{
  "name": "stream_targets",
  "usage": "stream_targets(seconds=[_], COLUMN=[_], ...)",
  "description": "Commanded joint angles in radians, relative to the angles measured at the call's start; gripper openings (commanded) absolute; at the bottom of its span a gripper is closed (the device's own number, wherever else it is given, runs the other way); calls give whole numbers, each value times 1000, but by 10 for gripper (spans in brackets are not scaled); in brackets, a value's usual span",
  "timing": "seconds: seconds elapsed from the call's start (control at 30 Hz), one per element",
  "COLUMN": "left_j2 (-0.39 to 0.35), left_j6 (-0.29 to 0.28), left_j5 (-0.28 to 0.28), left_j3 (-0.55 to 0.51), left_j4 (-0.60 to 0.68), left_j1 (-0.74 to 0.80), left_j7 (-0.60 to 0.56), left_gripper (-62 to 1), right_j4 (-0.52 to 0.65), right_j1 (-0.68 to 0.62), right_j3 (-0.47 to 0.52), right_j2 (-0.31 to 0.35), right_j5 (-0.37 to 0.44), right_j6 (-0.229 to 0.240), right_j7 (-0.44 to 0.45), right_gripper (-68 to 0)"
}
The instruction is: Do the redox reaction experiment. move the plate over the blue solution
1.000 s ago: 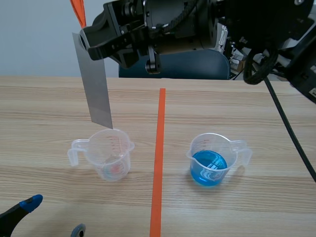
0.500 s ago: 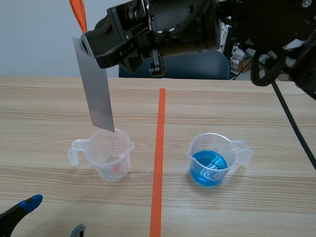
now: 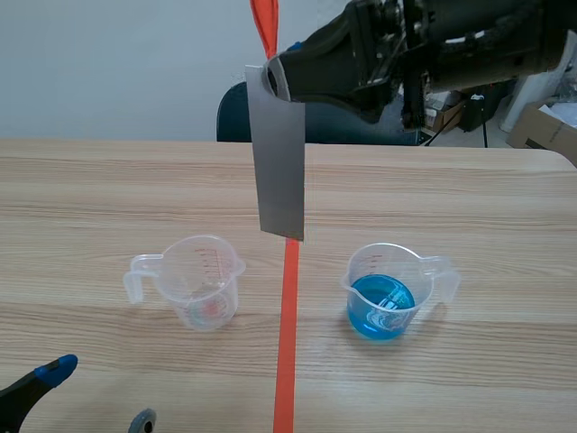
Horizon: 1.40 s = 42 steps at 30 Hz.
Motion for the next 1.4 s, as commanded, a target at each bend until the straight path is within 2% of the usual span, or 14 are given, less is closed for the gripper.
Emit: stream_targets(seconds=[0.0, 0.1, 0.3, 0.37, 0.43, 0.53, 0.63, 0.7, 0.87, 0.93, 1.03, 1.17, 1.27, 1.37], left_j2=[-11, -24, -64, -92, -127, -198, -285, -346, -499, -561, -649, -748, -796, -820], left_j6=[-2, 13, 13, 13, 13, 13, 13, 13, 13, 13, 13, 14, 32, 71], left_j5=[1, 0, -2, -31, -86, -156, -209, -264, -425, -472, -498, -509, -547, -555], left_j3=[-5, -5, -5, -5, -5, -5, -5, -5, -5, -5, -5, -5, -6, -7], left_j4=[10, 10, 13, 30, 63, 142, 235, 294, 438, 498, 579, 670, 716, 731], left_j1=[6, 5, 9, 25, 53, 108, 174, 222, 345, 393, 465, 557, 601, 611], left_j7=[-23, -22, -54, -66, -68, -68, -68, -68, -68, -68, -68, -68, -68, -68], left_gripper=[14, 14, 14, 14, 14, 14, 14, 14, 14, 14, 14, 14, 14, 14], right_j4=[10, 10, 9, 9, 9, 9, 9, 5, -5, -6, -10, -23, -36, -47], right_j1=[26, 25, 20, 20, 14, -16, -70, -109, -182, -203, -229, -260, -280, -286], right_j3=[15, 15, 15, 14, 14, 14, 14, 14, 14, 14, 14, 14, 14, 14], right_j2=[54, 151, 324, 371, 414, 460, 482, 489, 522, 538, 554, 553, 553, 552], right_j5=[39, 90, 96, 96, 89, 4, -116, -172, -261, -284, -311, -312, -311, -303], right_j6=[27, 89, 185, 202, 204, 204, 204, 204, 200, 200, 195, 192, 192, 183], right_j7=[34, 65, 171, 202, 234, 328, 436, 493, 642, 703, 783, 816, 830, 829], right_gripper=[-669, -669, -669, -669, -669, -669, -669, -669, -669, -669, -669, -669, -669, -669])
